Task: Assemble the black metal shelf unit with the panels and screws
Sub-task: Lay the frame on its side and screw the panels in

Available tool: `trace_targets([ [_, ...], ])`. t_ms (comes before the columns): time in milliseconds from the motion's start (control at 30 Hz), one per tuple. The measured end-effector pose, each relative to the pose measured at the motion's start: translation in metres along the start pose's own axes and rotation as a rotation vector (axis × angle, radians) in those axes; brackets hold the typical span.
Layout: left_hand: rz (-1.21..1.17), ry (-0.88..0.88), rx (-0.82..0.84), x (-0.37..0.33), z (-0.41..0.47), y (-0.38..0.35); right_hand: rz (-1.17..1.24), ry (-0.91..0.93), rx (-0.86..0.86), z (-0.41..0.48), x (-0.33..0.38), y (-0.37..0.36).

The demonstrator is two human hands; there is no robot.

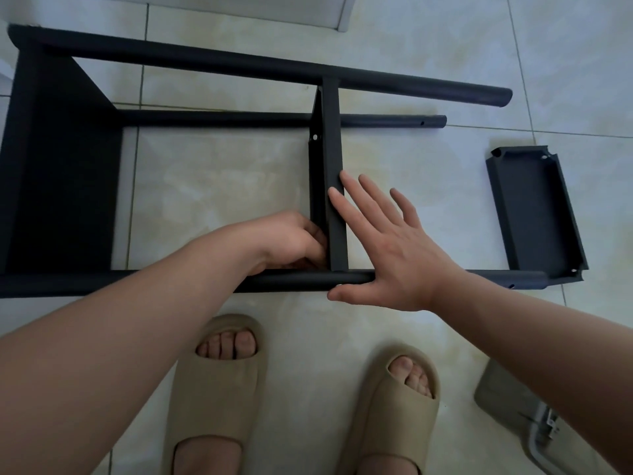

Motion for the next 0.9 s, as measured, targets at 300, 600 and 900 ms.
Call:
trace_targets([
  [300,-0.118,-0.049,0.024,0.0020,-0.0034,0.0017,0.020,-0.002,-0.026,-0.0004,0.0011,-0.0001],
  [600,-0.063,-0.066,0.016,0.0016,-0.0056,0.0006,0.007,-0.009,-0.027,0.0001,0.0002,-0.0024],
  [900,-0.122,0.043,0.115,0.0014,-0.0021,0.0022,-0.095,0.004,-0.065,-0.0002,0.0007,-0.0030],
])
Point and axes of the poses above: each hand's wrist, its own z-axis towards the middle knuckle, its own y-axis out of the back of the hand, x = y × z, the point moved 2 cm from there along z, towards the middle knuckle, and after that the axes turned 1 degree about x, right-handed, at the moved point
